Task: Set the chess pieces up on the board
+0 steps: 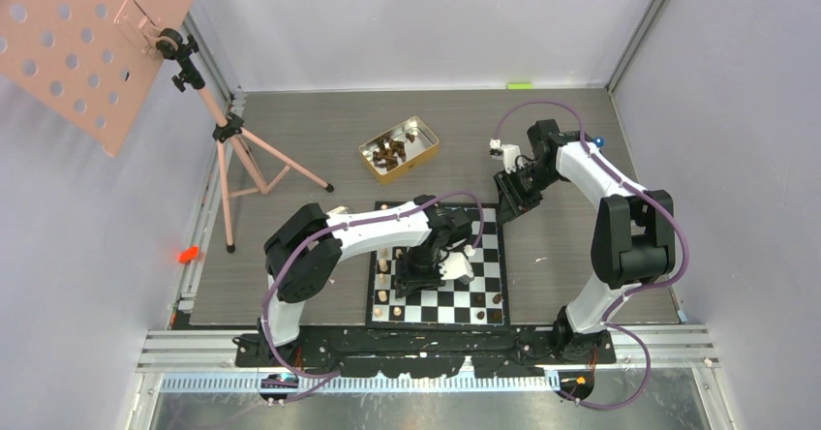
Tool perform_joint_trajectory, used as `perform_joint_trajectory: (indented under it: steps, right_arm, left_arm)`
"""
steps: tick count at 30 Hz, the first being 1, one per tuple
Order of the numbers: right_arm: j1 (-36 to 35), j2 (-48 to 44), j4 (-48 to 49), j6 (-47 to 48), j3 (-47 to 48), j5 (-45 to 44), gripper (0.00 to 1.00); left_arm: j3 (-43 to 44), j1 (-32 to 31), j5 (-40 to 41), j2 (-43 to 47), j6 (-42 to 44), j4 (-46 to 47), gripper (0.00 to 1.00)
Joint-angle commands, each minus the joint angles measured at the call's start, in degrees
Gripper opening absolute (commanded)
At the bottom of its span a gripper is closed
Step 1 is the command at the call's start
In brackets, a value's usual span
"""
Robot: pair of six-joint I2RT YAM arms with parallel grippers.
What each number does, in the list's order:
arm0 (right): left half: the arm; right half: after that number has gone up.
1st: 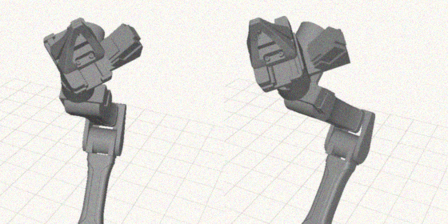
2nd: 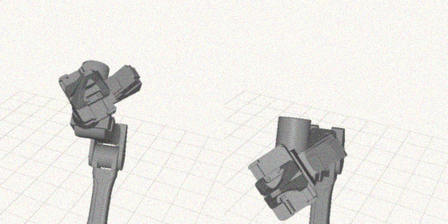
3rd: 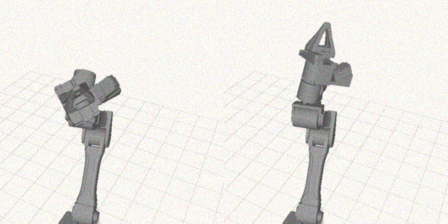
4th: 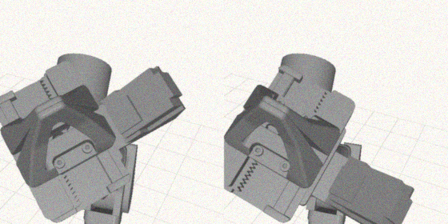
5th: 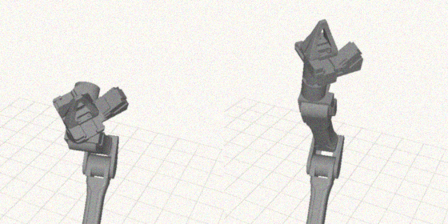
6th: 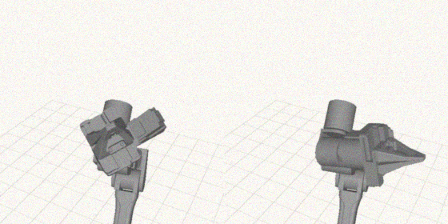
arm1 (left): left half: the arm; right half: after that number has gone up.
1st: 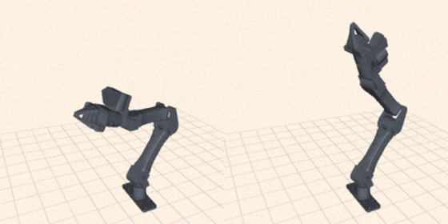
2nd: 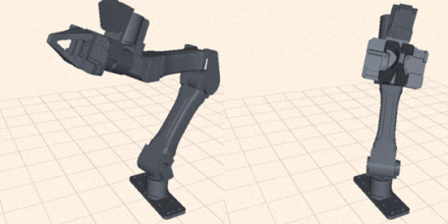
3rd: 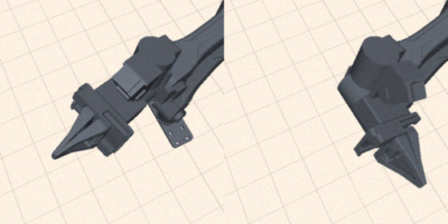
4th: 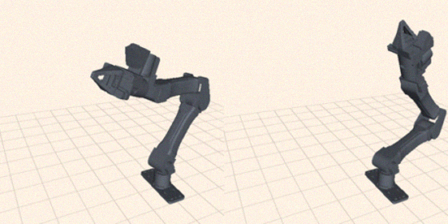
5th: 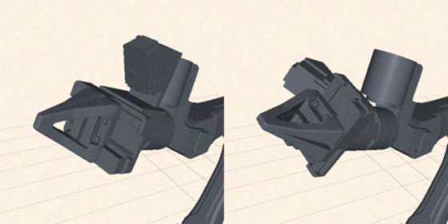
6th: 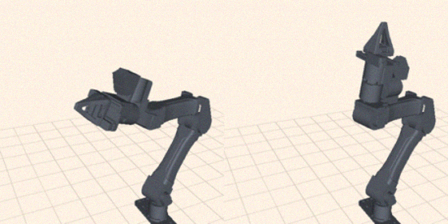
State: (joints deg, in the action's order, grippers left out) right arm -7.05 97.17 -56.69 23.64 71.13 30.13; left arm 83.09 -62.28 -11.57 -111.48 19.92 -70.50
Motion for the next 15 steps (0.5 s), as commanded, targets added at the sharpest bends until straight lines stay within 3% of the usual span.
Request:
perform_joint_trajectory:
  steps: [1,15]
  right_arm:
    - [0.02,-0.29,-0.39,0.7,2.17,0.81,0.39]
    - [0.01,-0.03,-0.5,0.71,2.21,0.86,0.39]
  left_arm:
    - [-0.3,-0.3,-0.78,1.08,0.47,-0.05,0.22]
    - [-0.3,-0.3,-1.44,1.08,0.47,-0.29,0.25]
